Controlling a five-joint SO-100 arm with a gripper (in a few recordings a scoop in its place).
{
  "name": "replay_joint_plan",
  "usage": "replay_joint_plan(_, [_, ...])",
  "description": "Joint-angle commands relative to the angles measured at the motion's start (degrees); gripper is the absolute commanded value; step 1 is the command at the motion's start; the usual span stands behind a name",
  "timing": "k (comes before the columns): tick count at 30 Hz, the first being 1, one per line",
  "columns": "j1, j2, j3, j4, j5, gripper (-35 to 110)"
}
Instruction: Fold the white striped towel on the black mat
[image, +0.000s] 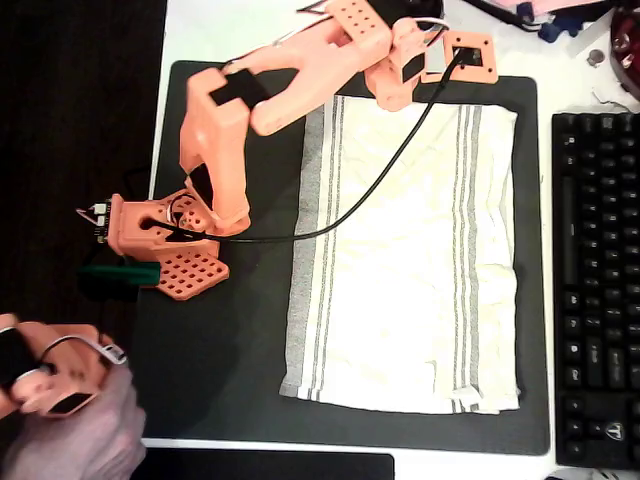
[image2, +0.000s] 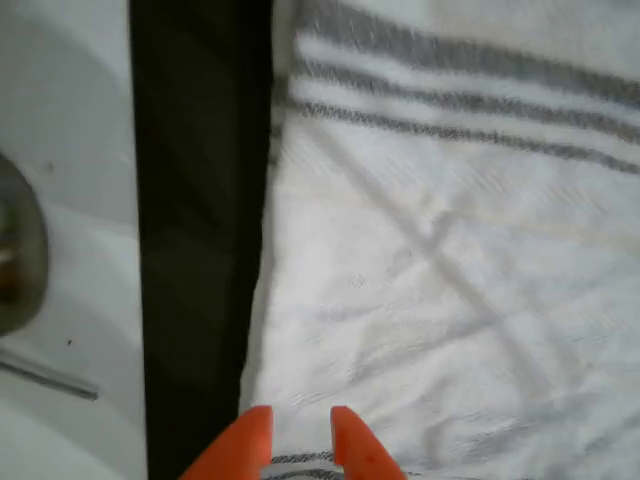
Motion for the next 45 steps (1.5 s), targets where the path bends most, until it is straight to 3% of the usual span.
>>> replay_joint_plan(1, [-1.2,-4.1,-4.7,0.5,0.0,10])
replay_joint_plan(16, [-0.4,-19.0,-19.2,2.6,-1.7,13])
replay_joint_plan(27, [0.2,-21.5,-19.9,2.2,-4.1,1])
replay_joint_plan(45, [-4.0,0.3,-17.7,8.0,-5.0,0])
